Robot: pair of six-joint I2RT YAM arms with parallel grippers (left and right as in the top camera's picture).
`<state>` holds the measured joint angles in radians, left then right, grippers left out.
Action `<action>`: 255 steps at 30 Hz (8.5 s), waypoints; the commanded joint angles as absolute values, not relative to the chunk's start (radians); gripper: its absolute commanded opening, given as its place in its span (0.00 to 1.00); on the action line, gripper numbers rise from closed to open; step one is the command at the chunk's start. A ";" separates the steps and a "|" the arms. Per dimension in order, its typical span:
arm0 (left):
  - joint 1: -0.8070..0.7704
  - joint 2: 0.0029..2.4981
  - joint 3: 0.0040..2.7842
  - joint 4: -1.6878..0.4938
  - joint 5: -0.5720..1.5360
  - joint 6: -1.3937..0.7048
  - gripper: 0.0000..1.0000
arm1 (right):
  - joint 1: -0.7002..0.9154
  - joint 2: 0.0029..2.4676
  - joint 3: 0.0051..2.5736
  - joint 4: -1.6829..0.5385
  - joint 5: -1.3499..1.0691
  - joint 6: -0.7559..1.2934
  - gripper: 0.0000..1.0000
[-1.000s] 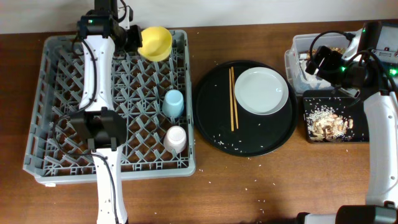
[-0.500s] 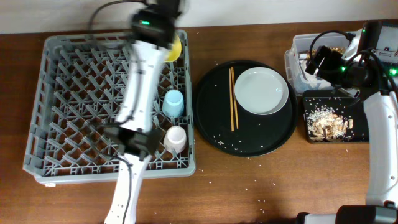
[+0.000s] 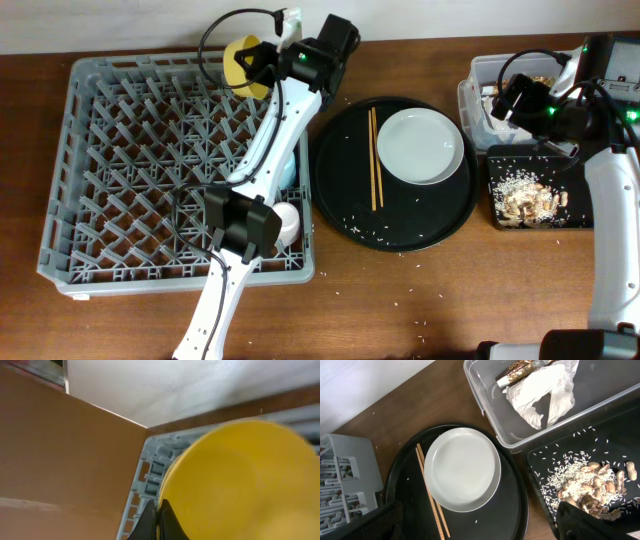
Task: Sort waste into correct bins and load items into the dishwasher rack
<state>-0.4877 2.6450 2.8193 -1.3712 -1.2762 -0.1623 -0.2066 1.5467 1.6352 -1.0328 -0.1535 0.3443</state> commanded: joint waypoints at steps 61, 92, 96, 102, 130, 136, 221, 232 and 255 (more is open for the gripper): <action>-0.613 2.733 2.669 -1.339 -1.400 -0.245 0.50 | -0.211 1.550 1.636 -1.033 -0.138 0.352 0.99; -0.639 2.985 3.107 -1.361 0.221 -0.330 0.37 | -0.211 1.550 1.636 -1.033 -0.138 0.352 0.98; -0.644 2.993 3.107 -1.353 0.221 -0.330 0.20 | -0.211 1.550 1.636 -1.033 -0.138 0.352 0.98; -0.646 3.024 3.107 -1.338 0.202 -0.353 0.08 | -0.211 1.550 1.636 -1.033 -0.138 0.352 0.98; -0.331 2.438 2.804 -1.372 -1.116 -0.056 0.00 | -0.211 1.550 1.636 -1.033 -0.138 0.352 0.98; -0.332 2.438 2.551 -1.264 -1.171 -0.056 0.00 | -0.211 1.550 1.637 -1.033 -0.138 0.352 0.98; -0.366 2.411 3.136 -1.688 -0.216 -0.115 0.01 | -0.211 1.550 1.636 -1.033 -0.138 0.352 0.99; -0.309 2.133 2.127 -1.462 -0.330 -0.355 0.01 | -0.211 1.550 1.636 -1.033 -0.138 0.352 0.98; -0.371 2.125 2.160 -1.326 -0.298 0.084 0.49 | -0.211 1.550 1.636 -1.033 -0.138 0.352 0.98</action>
